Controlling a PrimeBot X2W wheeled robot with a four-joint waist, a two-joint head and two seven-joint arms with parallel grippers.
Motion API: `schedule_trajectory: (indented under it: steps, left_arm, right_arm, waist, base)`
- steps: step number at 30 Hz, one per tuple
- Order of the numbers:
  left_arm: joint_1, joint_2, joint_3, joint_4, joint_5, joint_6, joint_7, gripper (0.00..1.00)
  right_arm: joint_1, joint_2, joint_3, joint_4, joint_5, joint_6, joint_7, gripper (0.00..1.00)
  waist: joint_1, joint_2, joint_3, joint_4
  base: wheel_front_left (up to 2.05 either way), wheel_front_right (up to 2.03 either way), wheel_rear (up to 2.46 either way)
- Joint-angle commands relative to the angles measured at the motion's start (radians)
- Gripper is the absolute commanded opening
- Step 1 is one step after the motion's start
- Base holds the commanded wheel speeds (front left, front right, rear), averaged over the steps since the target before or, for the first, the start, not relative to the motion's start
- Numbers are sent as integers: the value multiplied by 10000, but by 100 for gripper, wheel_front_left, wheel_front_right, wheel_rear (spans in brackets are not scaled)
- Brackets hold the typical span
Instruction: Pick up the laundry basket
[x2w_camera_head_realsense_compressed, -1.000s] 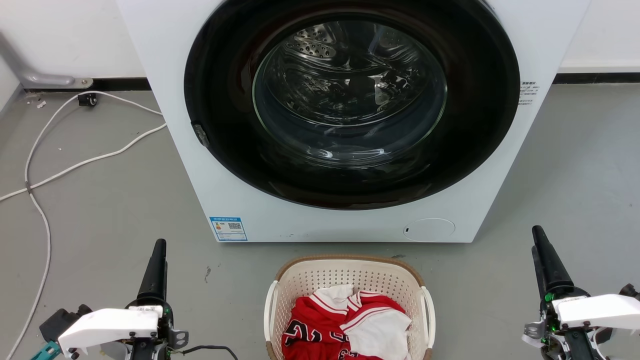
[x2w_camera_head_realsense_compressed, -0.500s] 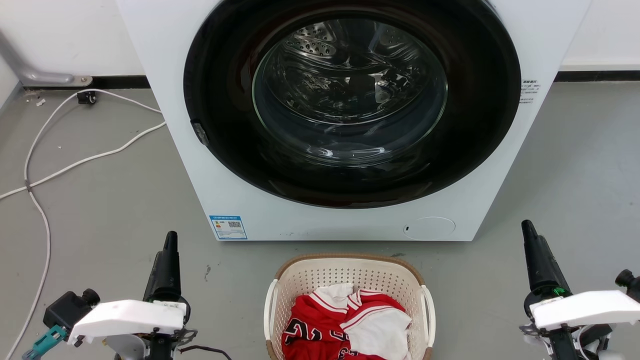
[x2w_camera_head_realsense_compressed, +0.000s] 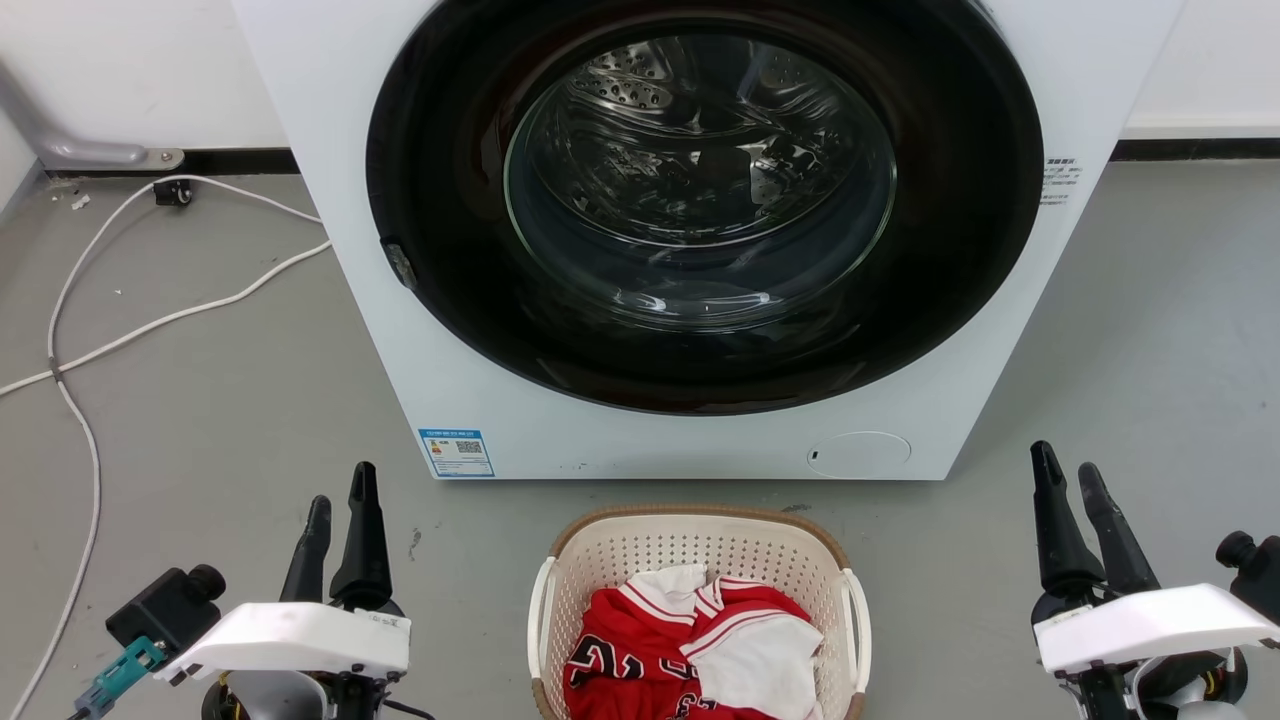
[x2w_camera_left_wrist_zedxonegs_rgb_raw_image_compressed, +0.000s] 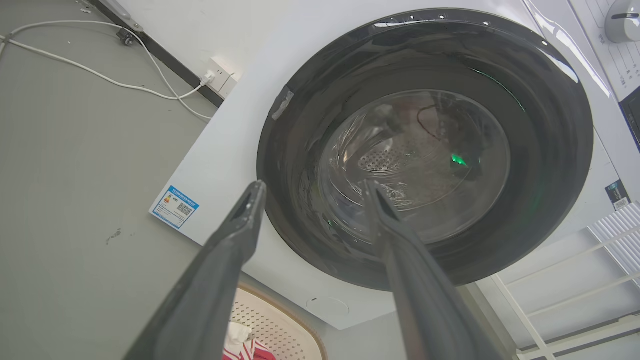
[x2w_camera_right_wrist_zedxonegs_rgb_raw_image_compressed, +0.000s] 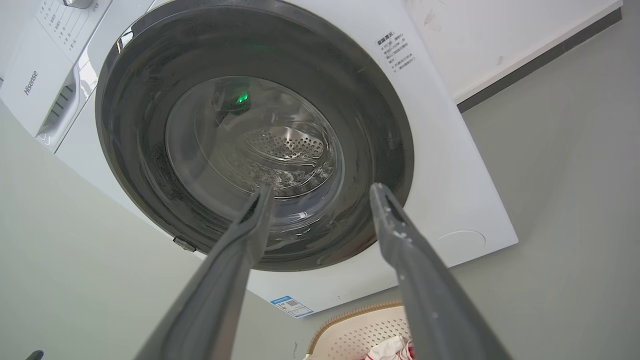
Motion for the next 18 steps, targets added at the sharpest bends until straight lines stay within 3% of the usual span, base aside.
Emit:
schedule_trajectory:
  steps: [1,18]
  left_arm:
    - [-9,31,-56,-206,327,33,-113,100]
    - [215,29,-266,-468,2622,269,-631,100]
  right_arm:
    - [-50,-10,17,-198,-314,1,-97,100]
    - [166,2,154,-497,-2742,1,-615,100]
  waist:
    - [0,0,5,3]
    - [0,0,76,4]
  base:
    - [0,0,0]
    - [0,0,0]
